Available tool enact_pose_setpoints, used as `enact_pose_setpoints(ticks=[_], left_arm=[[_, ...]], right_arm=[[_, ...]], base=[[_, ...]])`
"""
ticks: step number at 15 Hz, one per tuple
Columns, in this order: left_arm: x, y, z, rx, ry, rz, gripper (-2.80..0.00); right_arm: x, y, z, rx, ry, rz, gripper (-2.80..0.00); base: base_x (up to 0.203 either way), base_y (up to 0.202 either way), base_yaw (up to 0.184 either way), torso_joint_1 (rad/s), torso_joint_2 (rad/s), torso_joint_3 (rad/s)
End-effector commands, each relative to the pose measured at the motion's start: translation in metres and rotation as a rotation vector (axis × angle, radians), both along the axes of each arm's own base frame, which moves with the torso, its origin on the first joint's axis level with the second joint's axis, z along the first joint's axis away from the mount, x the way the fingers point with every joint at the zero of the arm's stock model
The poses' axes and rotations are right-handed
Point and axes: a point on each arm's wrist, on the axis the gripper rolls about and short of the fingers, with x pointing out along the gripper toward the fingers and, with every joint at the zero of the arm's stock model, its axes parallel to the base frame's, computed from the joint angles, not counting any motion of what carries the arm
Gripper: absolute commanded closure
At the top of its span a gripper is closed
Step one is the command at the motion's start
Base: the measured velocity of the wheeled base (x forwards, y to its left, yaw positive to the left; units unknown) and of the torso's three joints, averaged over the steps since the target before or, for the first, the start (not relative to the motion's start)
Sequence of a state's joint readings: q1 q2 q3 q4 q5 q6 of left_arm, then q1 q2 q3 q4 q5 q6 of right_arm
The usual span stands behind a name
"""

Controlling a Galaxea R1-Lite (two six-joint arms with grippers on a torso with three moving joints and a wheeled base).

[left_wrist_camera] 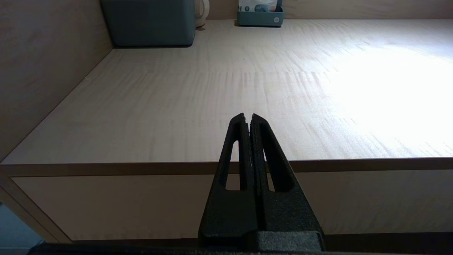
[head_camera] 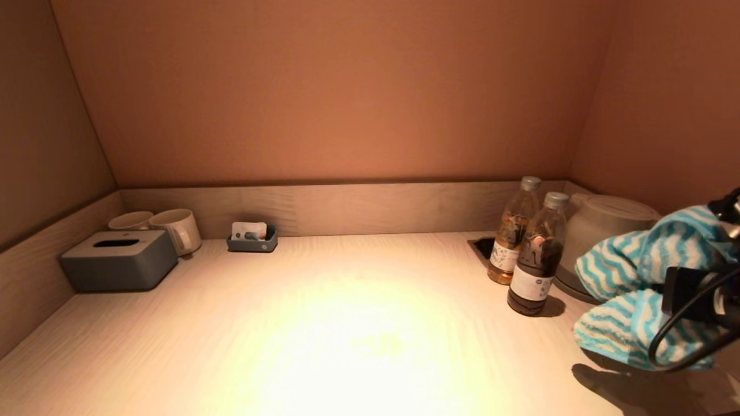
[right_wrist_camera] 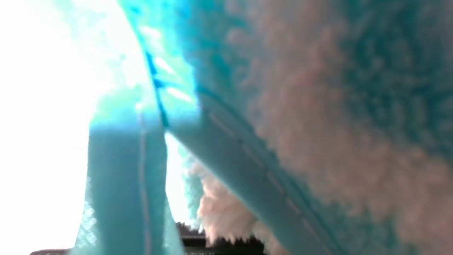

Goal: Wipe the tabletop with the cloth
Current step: Pick up the tablecloth, then sweep the stains on the table

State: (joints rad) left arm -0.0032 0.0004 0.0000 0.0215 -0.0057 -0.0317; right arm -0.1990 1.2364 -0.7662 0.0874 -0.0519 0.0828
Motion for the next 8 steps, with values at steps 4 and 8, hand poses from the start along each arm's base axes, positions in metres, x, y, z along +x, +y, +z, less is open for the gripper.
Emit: enact_pose_setpoints(ticks=[4, 8], left_arm=[[0.0, 0.0, 0.0, -0.001, 0.0, 0.0, 0.0], [0.0, 0.0, 0.0, -0.001, 0.0, 0.0, 0.0]], right_arm=[[-0.07, 0.044, 0.036, -0.027, -0.189, 0.314, 0.0], [-0.072, 0.059, 0.038, -0.017, -0.17, 0.457, 0.0]], base=[[0.0, 0.0, 0.0, 0.0, 0.0, 0.0], [0.0, 0.0, 0.0, 0.0, 0.0, 0.0]])
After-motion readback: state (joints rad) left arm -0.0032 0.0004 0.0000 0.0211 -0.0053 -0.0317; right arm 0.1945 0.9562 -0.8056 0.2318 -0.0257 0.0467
